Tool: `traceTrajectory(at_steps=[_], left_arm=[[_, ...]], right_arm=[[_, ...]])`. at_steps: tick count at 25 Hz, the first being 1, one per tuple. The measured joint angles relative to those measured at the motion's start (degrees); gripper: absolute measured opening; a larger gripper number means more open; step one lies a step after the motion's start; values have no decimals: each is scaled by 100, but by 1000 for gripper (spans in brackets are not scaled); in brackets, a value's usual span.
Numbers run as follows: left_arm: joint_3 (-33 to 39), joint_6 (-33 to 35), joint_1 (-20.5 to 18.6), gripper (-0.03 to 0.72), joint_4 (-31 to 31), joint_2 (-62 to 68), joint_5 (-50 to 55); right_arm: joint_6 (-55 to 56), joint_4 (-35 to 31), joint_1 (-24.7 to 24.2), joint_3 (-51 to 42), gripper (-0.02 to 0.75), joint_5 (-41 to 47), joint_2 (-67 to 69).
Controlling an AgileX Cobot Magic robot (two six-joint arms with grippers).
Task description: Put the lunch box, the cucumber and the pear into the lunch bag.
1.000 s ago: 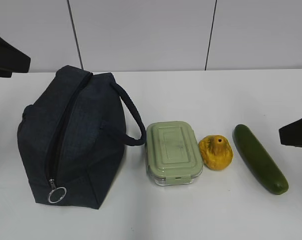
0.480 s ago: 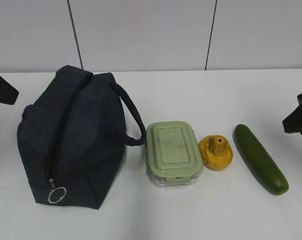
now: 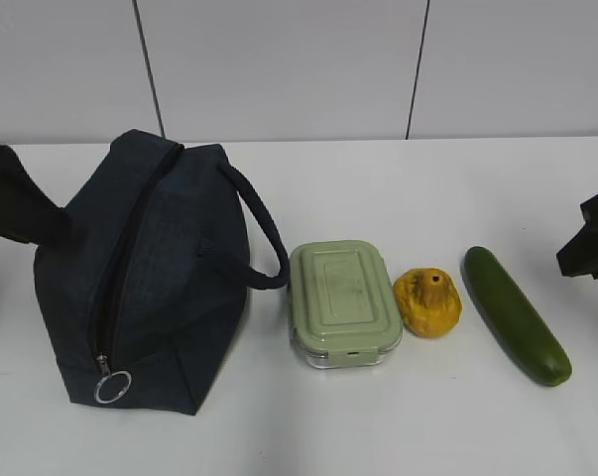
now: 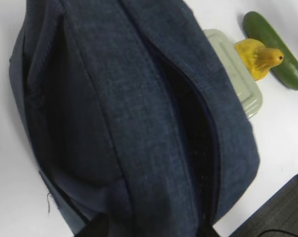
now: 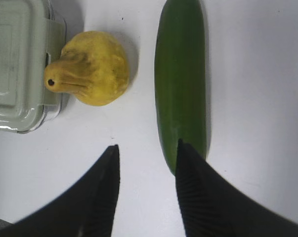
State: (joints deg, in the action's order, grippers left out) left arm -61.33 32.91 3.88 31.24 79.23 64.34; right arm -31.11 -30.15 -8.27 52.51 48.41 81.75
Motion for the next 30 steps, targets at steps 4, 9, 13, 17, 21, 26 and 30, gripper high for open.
traceTrajectory(at_steps=[4, 9, 13, 17, 21, 26, 30], left_arm=[[0, -39, 53, 329, -80, 187, -219], [0, -51, 52, 322, -81, 527, -302], [0, -61, 59, 204, -39, 656, -329], [0, -61, 59, 39, -39, 675, -356], [0, -63, 59, 20, -39, 675, -363], [0, -74, 59, 18, -39, 675, -384], [0, -85, 59, 18, -39, 675, -381]], right_arm=[[0, 0, 0, 0, 306, -10, 8], [0, 0, 0, 0, 306, -32, 8], [-12, 0, 0, 0, 306, -53, 8], [-12, 0, 0, 0, 306, -85, 8], [-81, -11, 0, 0, 306, -85, 22], [-268, -11, 0, 3, 306, -47, 378], [-478, -11, 0, 3, 372, -58, 748]])
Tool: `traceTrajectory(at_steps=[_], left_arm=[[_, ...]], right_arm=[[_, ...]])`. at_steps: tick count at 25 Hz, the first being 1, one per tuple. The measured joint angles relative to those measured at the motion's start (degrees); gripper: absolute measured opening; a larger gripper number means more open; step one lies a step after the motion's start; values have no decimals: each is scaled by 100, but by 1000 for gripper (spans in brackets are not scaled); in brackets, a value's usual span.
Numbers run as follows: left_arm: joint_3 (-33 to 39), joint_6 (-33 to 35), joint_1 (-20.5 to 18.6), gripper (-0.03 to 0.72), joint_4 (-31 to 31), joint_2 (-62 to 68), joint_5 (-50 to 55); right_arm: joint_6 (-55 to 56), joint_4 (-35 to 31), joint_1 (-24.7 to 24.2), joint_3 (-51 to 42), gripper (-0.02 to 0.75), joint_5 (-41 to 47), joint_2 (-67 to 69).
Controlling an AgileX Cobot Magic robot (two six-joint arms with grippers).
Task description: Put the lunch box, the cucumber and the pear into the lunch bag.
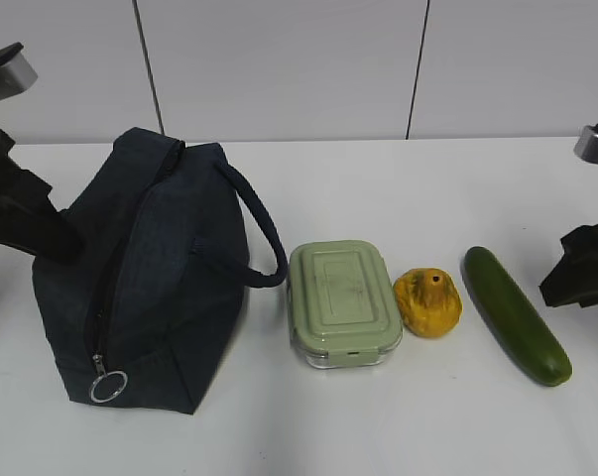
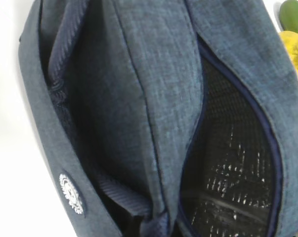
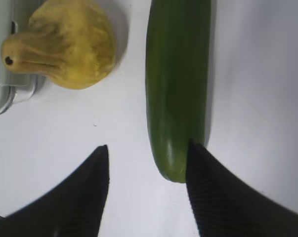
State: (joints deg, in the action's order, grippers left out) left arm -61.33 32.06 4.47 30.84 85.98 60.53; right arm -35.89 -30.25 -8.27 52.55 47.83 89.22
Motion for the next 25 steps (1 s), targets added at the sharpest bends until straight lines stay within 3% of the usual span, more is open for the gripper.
traceTrajectory(at_steps=[3, 6, 25], left_arm=[[0, 0, 0, 17, 0, 0, -18], [0, 0, 0, 17, 11, 0, -52], [0, 0, 0, 17, 36, 0, -89]], right_arm=[[-237, 0, 10, 10, 461, -13, 139], [-582, -82, 47, 22, 499, -50, 253], [-1210, -120, 57, 35, 510, -321, 1265]])
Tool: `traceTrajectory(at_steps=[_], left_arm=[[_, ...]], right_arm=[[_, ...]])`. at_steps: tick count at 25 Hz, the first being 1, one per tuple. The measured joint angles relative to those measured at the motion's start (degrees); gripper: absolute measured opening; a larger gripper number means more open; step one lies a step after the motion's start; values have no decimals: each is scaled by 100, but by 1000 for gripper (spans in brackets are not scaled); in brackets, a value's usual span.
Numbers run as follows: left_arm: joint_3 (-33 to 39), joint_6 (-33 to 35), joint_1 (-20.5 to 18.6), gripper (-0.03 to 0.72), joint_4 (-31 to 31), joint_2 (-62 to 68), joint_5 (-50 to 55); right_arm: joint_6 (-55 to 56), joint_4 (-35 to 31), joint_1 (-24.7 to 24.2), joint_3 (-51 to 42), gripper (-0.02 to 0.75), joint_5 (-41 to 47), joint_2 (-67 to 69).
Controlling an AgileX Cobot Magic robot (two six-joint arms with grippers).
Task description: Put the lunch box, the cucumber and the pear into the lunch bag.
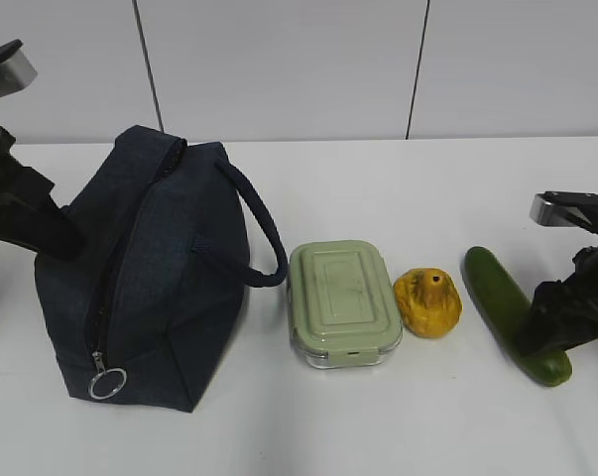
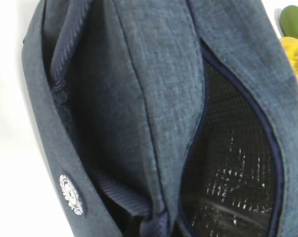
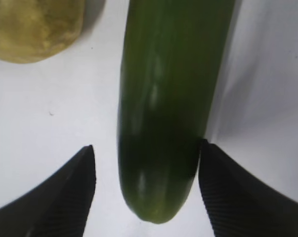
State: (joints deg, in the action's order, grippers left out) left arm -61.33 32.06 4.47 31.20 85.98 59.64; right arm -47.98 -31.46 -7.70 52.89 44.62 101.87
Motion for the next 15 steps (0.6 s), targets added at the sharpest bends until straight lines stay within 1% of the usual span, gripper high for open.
traceTrajectory(at_steps=[7, 8, 9, 11, 15], left_arm=[[0, 0, 0, 17, 2, 0, -7], [0, 0, 0, 17, 2, 0, -7], [0, 0, 0, 17, 2, 0, -7], [0, 0, 0, 17, 7, 0, -9], [0, 0, 0, 17, 7, 0, -14]], right_arm=[[-28, 0, 0, 2, 501, -40, 324], [-28, 0, 0, 2, 476, -49, 346], [-18, -10, 0, 2, 418, -49, 339], [6, -39, 0, 12, 335, -39, 329], [27, -407, 0, 12, 334, 0, 60]])
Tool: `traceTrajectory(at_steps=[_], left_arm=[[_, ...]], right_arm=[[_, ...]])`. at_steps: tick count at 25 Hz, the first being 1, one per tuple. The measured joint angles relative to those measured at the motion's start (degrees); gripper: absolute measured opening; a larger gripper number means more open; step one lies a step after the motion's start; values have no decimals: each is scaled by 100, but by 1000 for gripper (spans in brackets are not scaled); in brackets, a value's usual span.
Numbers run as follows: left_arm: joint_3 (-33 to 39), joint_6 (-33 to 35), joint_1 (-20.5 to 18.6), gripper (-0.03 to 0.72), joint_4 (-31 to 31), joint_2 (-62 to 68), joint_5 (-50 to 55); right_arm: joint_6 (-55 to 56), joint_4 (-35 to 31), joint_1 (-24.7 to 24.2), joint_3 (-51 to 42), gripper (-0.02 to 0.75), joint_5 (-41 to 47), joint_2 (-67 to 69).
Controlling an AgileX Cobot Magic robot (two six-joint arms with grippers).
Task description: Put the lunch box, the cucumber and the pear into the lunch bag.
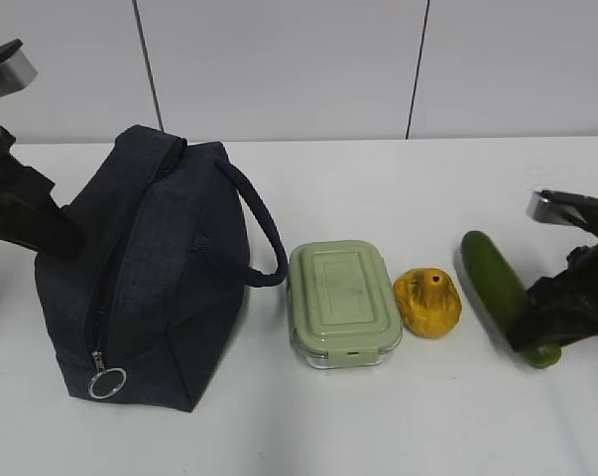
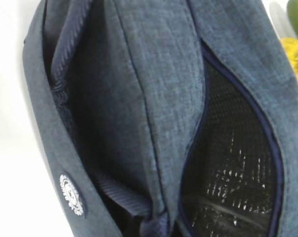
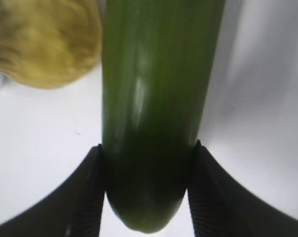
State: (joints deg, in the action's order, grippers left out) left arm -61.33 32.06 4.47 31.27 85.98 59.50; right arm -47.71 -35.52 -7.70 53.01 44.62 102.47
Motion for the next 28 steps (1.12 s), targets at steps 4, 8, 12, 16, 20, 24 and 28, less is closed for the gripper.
traceTrajectory(at_steps=[4, 8, 12, 16, 20, 24, 28], left_arm=[[0, 0, 0, 16, 0, 0, -2], [0, 0, 0, 15, 0, 0, -27], [0, 0, 0, 15, 82, 0, -67], [0, 0, 0, 15, 164, 0, -99], [0, 76, 0, 15, 390, -172, -132], [0, 179, 0, 15, 665, -344, -137], [0, 193, 0, 15, 686, -347, -137]], right_arm=[[-34, -560, 0, 0, 334, 101, -812], [-418, -1648, 0, 90, 334, 635, -1791], [-708, -2877, 104, 278, 334, 1449, -2321], [-722, -3177, 738, 454, 334, 1473, -2395], [-681, -3308, 1630, 513, 334, 892, -2325], [-655, -3655, 2383, 565, 334, 452, -1969], [-655, -3923, 3024, 826, 334, 193, -1478]])
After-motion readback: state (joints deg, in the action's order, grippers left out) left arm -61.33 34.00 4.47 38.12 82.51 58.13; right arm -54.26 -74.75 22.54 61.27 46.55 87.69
